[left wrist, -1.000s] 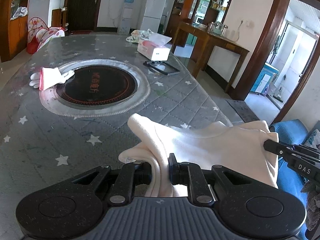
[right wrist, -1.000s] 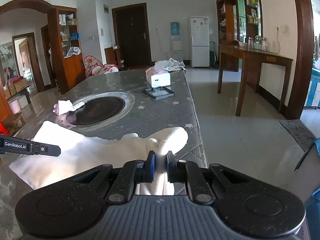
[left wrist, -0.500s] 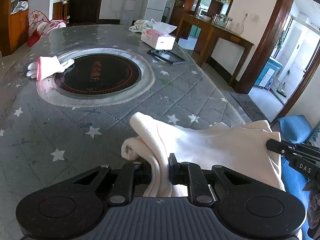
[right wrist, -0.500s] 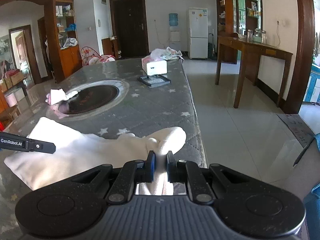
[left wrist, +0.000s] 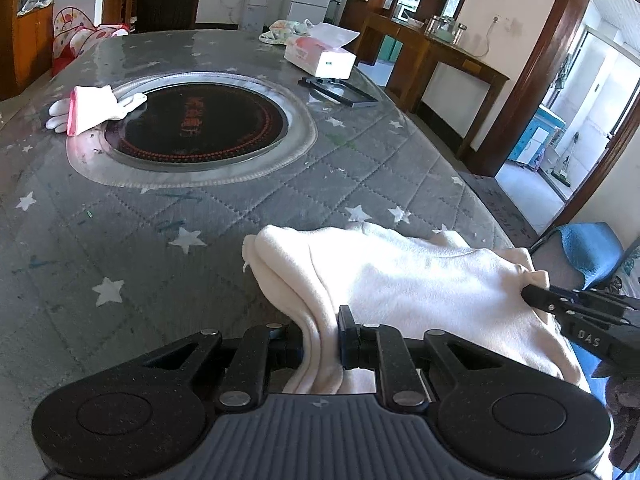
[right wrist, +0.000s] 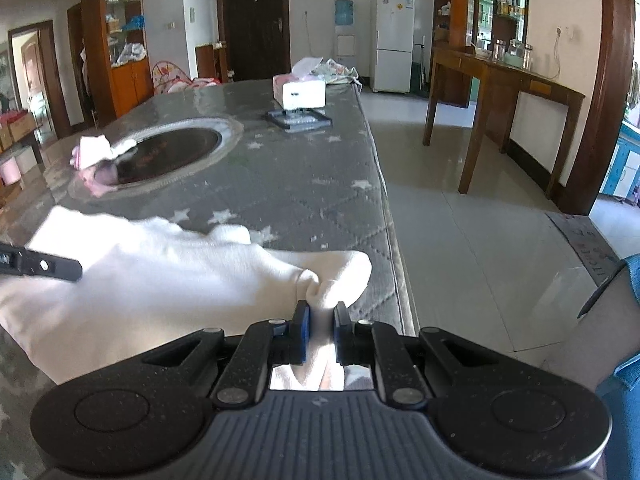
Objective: Fold clothes
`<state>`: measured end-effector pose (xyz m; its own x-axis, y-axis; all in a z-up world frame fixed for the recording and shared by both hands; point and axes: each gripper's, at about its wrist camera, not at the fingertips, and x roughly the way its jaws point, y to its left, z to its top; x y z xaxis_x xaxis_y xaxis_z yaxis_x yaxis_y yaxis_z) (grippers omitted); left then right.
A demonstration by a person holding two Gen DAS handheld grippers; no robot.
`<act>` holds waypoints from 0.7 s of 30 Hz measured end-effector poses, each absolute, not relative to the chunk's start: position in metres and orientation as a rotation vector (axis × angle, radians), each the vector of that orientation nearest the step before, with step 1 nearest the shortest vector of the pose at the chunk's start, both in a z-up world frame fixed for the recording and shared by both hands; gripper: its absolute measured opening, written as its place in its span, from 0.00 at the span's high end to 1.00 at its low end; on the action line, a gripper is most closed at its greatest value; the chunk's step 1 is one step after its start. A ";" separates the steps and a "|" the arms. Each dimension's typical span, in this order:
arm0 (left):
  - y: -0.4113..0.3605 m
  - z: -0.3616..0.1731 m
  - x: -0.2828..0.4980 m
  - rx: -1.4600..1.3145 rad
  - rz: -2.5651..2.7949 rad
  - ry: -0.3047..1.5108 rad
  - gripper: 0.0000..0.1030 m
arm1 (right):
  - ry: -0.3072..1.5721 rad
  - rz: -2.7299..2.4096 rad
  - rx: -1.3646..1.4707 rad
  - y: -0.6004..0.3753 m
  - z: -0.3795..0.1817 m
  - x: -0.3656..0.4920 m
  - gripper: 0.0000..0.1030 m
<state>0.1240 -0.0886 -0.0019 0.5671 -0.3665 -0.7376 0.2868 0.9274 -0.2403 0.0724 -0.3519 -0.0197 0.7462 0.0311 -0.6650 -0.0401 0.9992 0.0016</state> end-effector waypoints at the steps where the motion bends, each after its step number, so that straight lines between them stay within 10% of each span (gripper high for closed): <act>1: -0.088 -0.002 0.123 -0.093 -0.389 0.887 0.84 | 0.726 0.040 -0.018 -0.352 -0.020 0.072 0.90; 21: -0.079 0.001 0.106 -0.015 -0.335 0.851 0.49 | 0.630 0.116 -0.057 -0.322 0.006 0.027 0.59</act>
